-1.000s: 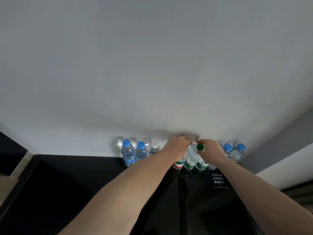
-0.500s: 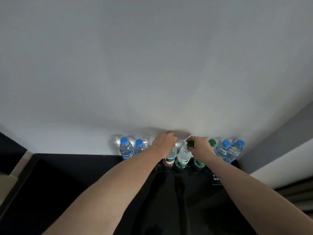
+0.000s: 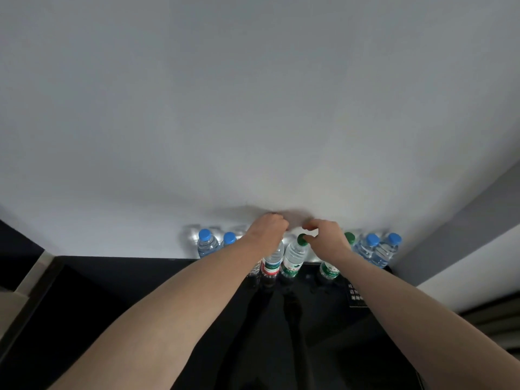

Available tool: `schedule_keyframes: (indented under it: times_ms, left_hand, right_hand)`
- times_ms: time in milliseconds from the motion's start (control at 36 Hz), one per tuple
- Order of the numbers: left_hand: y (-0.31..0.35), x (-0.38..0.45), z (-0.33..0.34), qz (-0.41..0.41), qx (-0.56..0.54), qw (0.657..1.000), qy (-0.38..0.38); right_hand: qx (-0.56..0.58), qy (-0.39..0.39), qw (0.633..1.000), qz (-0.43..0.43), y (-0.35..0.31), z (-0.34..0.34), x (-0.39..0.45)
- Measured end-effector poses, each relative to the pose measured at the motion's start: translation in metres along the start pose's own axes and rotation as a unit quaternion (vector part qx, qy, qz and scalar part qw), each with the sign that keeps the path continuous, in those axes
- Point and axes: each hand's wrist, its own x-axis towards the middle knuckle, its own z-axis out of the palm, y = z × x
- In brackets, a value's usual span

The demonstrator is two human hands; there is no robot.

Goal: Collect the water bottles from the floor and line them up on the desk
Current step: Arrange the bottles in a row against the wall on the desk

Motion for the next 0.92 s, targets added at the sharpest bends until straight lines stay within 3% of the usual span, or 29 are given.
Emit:
schedule_keyframes:
  times_ms: [194,306,722,917]
  left_hand:
    - [-0.004,-0.012,0.006,-0.028,0.015,0.999,-0.02]
    - [-0.007,-0.016,0.007,-0.049,-0.005,0.999,-0.011]
    - [-0.012,-0.016,0.008,-0.077,-0.001,0.997,0.002]
    - [-0.003,-0.009,0.009,-0.008,-0.038,0.999,0.006]
  right_hand:
    - [-0.105,0.062,0.992,0.032,0.036,-0.043,-0.006]
    - [-0.16,0.008,0.984,0.084,0.061,-0.047,-0.008]
    - [-0.17,-0.03,0.984,0.052,0.058,-0.016,-0.003]
    - [-0.13,-0.034,0.99,0.031,0.039,-0.007,-0.001]
